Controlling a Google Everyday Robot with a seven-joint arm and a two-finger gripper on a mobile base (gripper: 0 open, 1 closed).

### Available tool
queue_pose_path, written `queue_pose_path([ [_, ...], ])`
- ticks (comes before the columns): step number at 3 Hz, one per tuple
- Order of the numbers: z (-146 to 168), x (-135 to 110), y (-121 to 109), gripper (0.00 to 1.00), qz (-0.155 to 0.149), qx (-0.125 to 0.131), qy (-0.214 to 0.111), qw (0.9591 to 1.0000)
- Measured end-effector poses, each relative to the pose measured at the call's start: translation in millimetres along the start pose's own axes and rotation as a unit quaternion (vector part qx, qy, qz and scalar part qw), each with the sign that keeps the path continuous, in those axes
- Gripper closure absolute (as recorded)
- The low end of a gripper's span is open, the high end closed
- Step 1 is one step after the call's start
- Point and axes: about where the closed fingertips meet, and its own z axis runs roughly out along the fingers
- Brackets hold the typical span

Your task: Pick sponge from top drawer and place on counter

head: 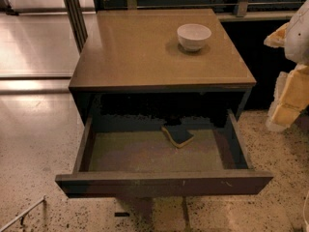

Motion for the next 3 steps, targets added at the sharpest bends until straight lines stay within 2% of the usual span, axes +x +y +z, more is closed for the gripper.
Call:
queue_pose_path([
  [1, 0.0, 0.0, 0.0, 0.00, 0.000, 0.000, 0.000, 1.0000],
  [2, 0.0, 0.0, 0.0, 0.18, 0.000, 0.000, 0.000, 1.0000],
  [3, 0.0, 0.0, 0.0, 0.41, 0.000, 0.000, 0.000, 1.0000],
])
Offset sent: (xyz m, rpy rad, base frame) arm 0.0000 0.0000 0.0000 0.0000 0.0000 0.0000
